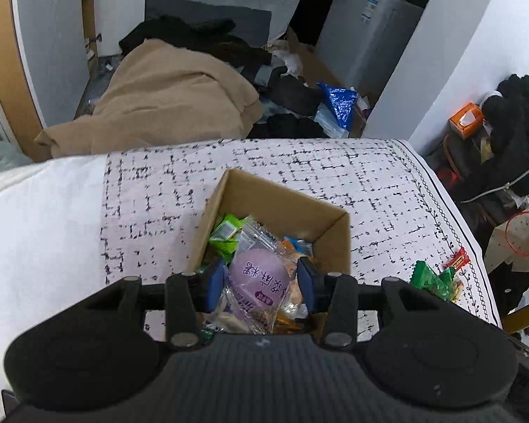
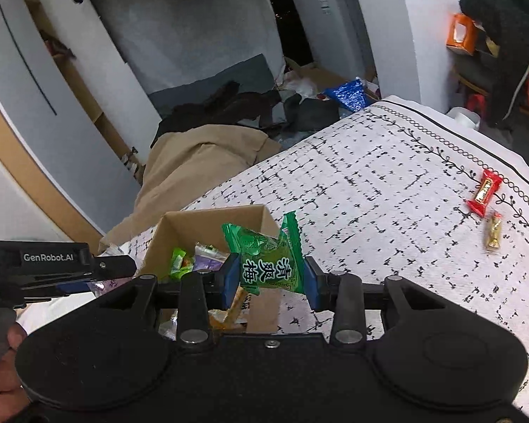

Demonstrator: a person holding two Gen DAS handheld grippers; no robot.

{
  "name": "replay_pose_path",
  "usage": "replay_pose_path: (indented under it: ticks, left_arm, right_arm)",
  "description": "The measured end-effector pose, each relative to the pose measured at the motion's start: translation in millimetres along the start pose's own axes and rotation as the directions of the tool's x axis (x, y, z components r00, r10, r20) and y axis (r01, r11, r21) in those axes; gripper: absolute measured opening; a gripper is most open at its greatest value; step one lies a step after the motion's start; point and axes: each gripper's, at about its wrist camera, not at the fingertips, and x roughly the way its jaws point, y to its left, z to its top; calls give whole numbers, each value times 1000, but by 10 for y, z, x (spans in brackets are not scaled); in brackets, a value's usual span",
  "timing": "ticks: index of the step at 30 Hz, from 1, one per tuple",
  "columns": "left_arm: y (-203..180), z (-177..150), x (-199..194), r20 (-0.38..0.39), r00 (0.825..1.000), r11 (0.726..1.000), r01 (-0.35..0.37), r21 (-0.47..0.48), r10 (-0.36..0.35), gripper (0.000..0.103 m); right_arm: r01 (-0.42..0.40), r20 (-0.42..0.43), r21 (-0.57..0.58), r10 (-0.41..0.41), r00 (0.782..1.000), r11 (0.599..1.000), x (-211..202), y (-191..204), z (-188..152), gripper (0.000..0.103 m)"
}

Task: Organize snacks
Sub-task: 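Carry the pink packet with the left tool while the right tool carries the green packet to the box, then open the left tool over the box while the right tool releases the green packet inside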

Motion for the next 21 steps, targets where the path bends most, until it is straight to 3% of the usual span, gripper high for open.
replay_pose_path:
  ticks: [9,13,21]
  left_arm:
    - [246,-24,110,-85,993,997,74,-29,-77,46]
    - [353,-23,133,-113,991,997,69,-36,-73,50]
    - [458,27,71,-105,991,995,82,-55,-87,53]
  right_arm:
    - [-6,-40,-67,3,999,998,155,291,-40,37]
    - [-14,-80,-87,7,997,996,242,394,-110,37]
    - [-54,-122,-94,43,992,994,288,519,-168,41]
